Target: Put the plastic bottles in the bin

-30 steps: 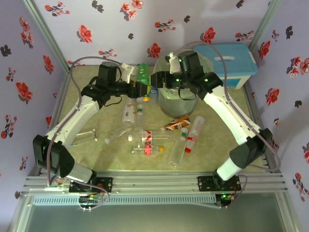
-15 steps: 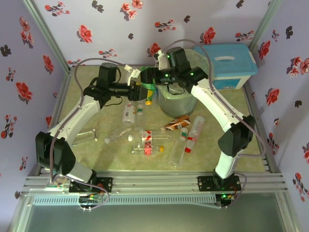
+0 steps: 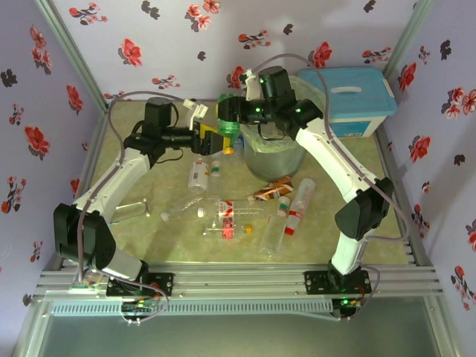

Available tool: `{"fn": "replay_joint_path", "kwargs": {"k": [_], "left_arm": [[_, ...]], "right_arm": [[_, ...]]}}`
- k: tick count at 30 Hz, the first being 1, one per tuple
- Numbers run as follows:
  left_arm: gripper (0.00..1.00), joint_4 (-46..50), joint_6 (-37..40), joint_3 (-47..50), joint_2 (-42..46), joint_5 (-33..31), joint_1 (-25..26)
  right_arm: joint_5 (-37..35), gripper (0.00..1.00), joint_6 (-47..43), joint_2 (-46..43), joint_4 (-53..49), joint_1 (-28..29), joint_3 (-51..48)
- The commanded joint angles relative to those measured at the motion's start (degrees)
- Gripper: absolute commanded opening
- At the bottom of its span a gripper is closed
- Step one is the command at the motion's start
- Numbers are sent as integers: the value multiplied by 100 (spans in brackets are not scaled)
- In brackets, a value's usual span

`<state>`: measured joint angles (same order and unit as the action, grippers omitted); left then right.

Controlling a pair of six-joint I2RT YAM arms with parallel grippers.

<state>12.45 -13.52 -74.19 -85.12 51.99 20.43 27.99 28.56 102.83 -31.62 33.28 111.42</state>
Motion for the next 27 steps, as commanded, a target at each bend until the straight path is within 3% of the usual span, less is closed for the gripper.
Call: {"fn": "replay_joint_path", "kwargs": {"k": [1, 8, 18, 27], "left_arm": [[100, 141, 213, 144, 429, -221, -99], [100, 1348, 749, 465, 858, -1459, -197], [100, 2718, 1132, 793, 997, -3565, -194], [100, 2974, 1132, 1333, 1098, -4280, -184]], "right_arm": [[-346, 42, -89, 16, -4, -198, 461], [-572, 42, -332, 184, -591, -1000, 1396], [-2445, 41, -1876, 862, -2527, -1560, 2246], [-3100, 40, -2422, 1382, -3363, -1559, 2080]]}}
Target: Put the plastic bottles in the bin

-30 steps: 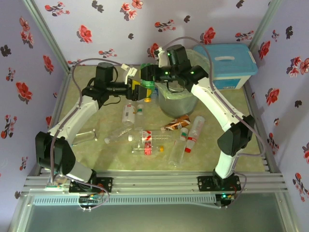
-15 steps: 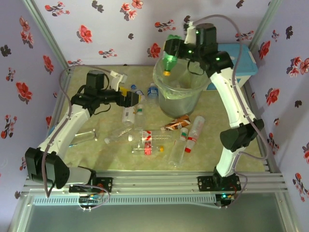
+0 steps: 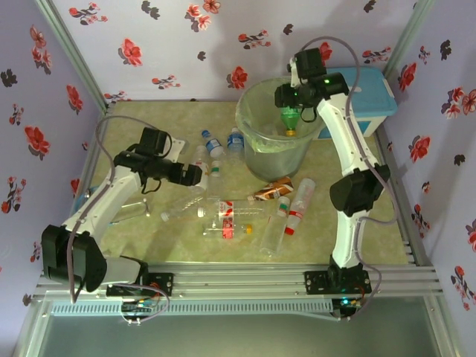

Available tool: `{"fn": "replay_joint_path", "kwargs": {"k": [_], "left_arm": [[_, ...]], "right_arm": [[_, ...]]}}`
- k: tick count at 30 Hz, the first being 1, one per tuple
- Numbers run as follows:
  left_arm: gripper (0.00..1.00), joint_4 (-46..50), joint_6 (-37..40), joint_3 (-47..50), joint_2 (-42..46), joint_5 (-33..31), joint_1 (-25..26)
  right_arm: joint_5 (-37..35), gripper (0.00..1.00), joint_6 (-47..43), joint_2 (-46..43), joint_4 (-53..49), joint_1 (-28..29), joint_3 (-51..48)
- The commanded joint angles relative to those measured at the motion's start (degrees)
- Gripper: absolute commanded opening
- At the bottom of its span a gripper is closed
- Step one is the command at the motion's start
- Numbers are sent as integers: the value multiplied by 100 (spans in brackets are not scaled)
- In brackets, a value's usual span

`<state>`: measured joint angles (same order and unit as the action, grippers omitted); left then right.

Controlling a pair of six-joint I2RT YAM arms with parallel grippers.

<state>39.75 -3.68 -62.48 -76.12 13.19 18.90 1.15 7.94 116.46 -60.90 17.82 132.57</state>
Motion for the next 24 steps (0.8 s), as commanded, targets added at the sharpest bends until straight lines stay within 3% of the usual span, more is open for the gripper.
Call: {"fn": "replay_joint_path", "kwargs": {"k": [1, 13, 24], "left_arm": [[100, 243, 149, 215, 206, -443, -35], [100, 121, 564, 585, 147, -633, 21], [100, 32, 858, 764, 179, -625, 62]], "right_arm": [[-439, 40, -387, 25, -432, -16, -129], [-308, 42, -316, 142, 274, 46, -1506], [-271, 65, -224, 148, 737, 49, -2095]]}}
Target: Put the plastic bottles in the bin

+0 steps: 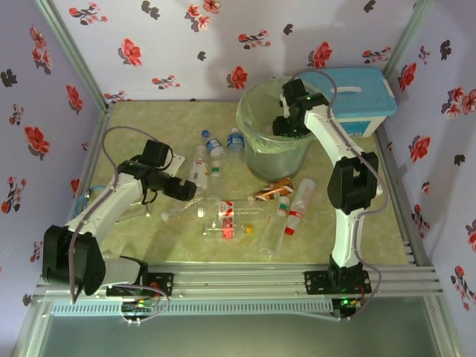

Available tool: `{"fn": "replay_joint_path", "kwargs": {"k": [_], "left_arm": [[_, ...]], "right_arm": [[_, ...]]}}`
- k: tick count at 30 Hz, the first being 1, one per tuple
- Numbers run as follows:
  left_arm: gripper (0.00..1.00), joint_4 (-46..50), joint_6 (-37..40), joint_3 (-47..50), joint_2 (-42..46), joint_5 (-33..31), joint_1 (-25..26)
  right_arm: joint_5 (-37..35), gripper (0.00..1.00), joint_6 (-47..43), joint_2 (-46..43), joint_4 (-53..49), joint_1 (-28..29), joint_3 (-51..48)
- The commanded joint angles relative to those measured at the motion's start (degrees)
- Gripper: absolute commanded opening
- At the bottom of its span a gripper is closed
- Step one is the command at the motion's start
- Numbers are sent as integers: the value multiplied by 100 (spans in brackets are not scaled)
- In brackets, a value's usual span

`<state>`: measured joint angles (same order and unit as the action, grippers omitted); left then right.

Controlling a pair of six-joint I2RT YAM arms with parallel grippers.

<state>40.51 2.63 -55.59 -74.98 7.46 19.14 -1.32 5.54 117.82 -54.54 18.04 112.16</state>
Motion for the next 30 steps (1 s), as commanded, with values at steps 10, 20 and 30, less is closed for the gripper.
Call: {"fn": "replay_joint_path", "kwargs": {"k": [10, 20, 30], "left_arm": [[100, -2, 345, 121, 185, -52, 45], [100, 260, 535, 110, 371, 4, 47], [100, 721, 939, 99, 161, 40, 77]], "right_arm": [[44, 76, 35, -314, 29, 33, 115], [588, 77, 122, -1619, 108, 84, 62], [1323, 78, 434, -3129, 611, 69, -678]]}}
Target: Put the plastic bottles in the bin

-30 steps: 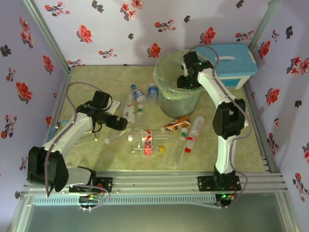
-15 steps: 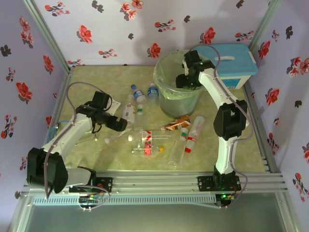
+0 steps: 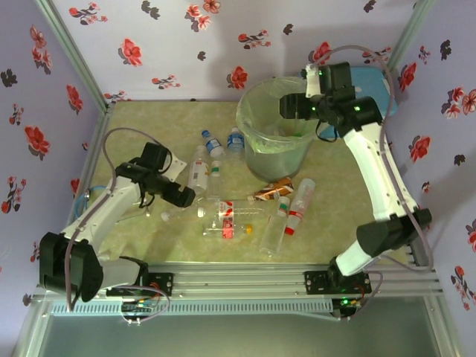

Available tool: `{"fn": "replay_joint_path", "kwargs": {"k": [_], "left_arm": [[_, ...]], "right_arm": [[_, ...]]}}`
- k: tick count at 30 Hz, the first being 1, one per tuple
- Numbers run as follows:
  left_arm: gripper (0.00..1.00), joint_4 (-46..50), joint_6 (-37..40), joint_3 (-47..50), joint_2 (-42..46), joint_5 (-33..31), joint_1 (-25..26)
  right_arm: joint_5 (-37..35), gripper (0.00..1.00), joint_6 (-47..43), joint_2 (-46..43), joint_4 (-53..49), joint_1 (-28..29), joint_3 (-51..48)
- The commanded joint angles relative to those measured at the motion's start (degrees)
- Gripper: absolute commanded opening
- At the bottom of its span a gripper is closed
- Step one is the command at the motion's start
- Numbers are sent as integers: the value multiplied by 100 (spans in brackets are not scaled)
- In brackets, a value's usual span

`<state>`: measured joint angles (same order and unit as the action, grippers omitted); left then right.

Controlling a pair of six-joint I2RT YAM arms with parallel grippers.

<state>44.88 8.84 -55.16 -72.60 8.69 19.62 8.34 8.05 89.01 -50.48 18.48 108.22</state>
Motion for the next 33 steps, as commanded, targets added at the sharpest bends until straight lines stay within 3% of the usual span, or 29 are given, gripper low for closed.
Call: {"fn": "replay_joint_path", "kwargs": {"k": [1, 12, 25, 33], "left_arm": [[100, 284, 357, 78, -100, -95, 25], [100, 303, 487, 124, -835, -653, 139], [100, 284, 476, 133, -1611, -1443, 552], [92, 285, 401, 64, -1916, -1598, 558]], "right_arm": [[405, 78, 228, -394, 319, 27, -452], [457, 79, 292, -1235, 785, -58, -1059], [163, 79, 14, -1557, 700, -335, -1077], [62, 79, -76, -1722, 649, -440, -1145]]}}
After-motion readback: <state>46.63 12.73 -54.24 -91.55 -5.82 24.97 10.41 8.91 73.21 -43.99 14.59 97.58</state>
